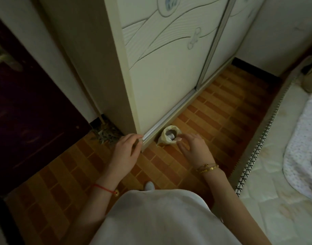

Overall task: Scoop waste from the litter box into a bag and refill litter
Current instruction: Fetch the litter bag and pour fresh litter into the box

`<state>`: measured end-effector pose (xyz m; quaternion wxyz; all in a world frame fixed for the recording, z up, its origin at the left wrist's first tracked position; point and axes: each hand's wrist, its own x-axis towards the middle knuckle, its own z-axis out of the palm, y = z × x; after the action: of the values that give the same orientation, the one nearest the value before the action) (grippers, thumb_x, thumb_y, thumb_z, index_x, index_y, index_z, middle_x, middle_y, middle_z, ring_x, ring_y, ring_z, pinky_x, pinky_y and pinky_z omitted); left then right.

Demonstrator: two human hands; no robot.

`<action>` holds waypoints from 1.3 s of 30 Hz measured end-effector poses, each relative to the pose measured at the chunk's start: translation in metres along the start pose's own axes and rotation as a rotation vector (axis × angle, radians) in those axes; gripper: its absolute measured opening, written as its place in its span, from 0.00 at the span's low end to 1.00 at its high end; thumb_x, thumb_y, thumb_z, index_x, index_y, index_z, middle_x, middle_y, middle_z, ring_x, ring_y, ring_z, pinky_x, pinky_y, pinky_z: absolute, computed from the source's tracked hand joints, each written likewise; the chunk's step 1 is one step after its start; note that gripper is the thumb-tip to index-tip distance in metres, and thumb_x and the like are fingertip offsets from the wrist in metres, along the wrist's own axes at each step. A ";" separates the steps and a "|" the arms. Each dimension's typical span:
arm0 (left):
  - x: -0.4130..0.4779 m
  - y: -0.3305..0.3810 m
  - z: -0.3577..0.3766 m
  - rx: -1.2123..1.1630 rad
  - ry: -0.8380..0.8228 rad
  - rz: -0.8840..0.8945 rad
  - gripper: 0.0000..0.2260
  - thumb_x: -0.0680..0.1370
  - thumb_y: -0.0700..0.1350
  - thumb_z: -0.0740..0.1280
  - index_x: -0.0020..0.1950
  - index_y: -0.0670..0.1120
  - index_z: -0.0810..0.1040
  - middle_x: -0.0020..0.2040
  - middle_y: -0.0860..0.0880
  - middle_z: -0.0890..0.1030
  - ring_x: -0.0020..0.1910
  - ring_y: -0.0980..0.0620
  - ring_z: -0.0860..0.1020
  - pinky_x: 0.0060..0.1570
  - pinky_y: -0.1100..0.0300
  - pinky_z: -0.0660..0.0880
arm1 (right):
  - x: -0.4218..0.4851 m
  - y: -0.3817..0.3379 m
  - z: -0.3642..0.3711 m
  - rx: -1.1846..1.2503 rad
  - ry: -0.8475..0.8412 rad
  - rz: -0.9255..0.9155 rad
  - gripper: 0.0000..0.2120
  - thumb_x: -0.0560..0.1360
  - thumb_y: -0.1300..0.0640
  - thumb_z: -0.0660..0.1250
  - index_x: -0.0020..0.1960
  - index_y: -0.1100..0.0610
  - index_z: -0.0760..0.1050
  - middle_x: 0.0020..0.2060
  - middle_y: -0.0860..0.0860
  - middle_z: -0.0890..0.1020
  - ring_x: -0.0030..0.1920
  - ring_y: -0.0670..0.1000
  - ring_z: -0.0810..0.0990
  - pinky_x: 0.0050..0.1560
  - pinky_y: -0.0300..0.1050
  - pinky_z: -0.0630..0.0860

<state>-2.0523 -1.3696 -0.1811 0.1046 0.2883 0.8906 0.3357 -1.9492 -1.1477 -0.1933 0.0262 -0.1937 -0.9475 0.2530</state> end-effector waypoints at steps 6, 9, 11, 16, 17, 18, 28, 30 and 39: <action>0.066 -0.005 -0.003 0.007 -0.068 0.085 0.14 0.82 0.45 0.60 0.66 0.46 0.77 0.61 0.49 0.78 0.62 0.52 0.74 0.61 0.55 0.74 | 0.042 0.006 -0.003 0.029 0.038 0.072 0.12 0.78 0.49 0.61 0.60 0.48 0.76 0.53 0.47 0.81 0.55 0.50 0.76 0.56 0.45 0.73; 0.092 -0.006 0.001 -0.007 -0.095 0.107 0.13 0.82 0.44 0.60 0.66 0.46 0.77 0.61 0.50 0.78 0.61 0.54 0.74 0.61 0.58 0.74 | 0.059 0.013 -0.002 0.030 0.035 0.120 0.12 0.79 0.49 0.61 0.60 0.49 0.76 0.54 0.48 0.80 0.55 0.49 0.76 0.57 0.44 0.72; 0.110 -0.007 0.005 0.003 -0.109 0.125 0.13 0.82 0.44 0.61 0.66 0.47 0.77 0.61 0.51 0.78 0.60 0.57 0.73 0.60 0.62 0.72 | 0.073 0.020 -0.003 0.032 0.034 0.133 0.13 0.79 0.49 0.61 0.60 0.51 0.76 0.54 0.49 0.80 0.55 0.50 0.76 0.57 0.44 0.72; 0.153 -0.003 0.022 0.021 -0.117 0.105 0.14 0.82 0.45 0.61 0.66 0.48 0.77 0.61 0.51 0.79 0.61 0.55 0.74 0.61 0.60 0.73 | 0.108 0.043 -0.013 0.045 0.004 0.147 0.12 0.79 0.50 0.62 0.59 0.53 0.77 0.53 0.51 0.81 0.55 0.52 0.76 0.56 0.45 0.72; 0.161 -0.001 0.027 0.019 -0.108 0.095 0.13 0.82 0.45 0.61 0.66 0.47 0.77 0.61 0.51 0.79 0.61 0.55 0.74 0.61 0.60 0.73 | 0.116 0.051 -0.016 0.039 -0.012 0.147 0.12 0.79 0.50 0.62 0.59 0.53 0.77 0.54 0.51 0.80 0.56 0.52 0.75 0.57 0.46 0.72; 0.169 0.002 0.032 0.017 -0.095 0.086 0.13 0.82 0.45 0.61 0.65 0.47 0.77 0.60 0.51 0.79 0.61 0.55 0.74 0.61 0.60 0.73 | 0.125 0.059 -0.019 0.031 -0.032 0.146 0.13 0.79 0.50 0.62 0.60 0.53 0.76 0.54 0.51 0.80 0.57 0.52 0.75 0.57 0.46 0.72; 0.259 0.041 0.104 -0.007 0.002 -0.070 0.12 0.82 0.44 0.62 0.63 0.44 0.78 0.59 0.47 0.80 0.59 0.49 0.77 0.61 0.54 0.74 | 0.240 0.159 -0.065 -0.036 -0.210 0.049 0.14 0.79 0.51 0.60 0.62 0.53 0.75 0.57 0.51 0.80 0.60 0.52 0.74 0.59 0.49 0.73; 0.278 0.047 0.121 0.005 0.030 -0.108 0.11 0.81 0.41 0.63 0.61 0.42 0.79 0.57 0.45 0.81 0.58 0.46 0.78 0.60 0.56 0.73 | 0.260 0.180 -0.067 -0.034 -0.268 0.052 0.14 0.79 0.51 0.59 0.62 0.52 0.75 0.57 0.52 0.79 0.59 0.52 0.74 0.59 0.50 0.74; 0.335 0.035 0.207 -0.017 -0.061 -0.376 0.11 0.81 0.41 0.62 0.60 0.41 0.79 0.54 0.40 0.83 0.53 0.42 0.80 0.54 0.56 0.75 | 0.337 0.246 -0.042 -0.104 -0.483 0.049 0.14 0.80 0.52 0.58 0.61 0.56 0.75 0.56 0.55 0.80 0.58 0.56 0.76 0.56 0.52 0.75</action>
<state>-2.2303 -1.0410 -0.3112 0.1947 0.1260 0.9224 0.3087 -2.1673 -0.8039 -0.2937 -0.2171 -0.1515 -0.9330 0.2436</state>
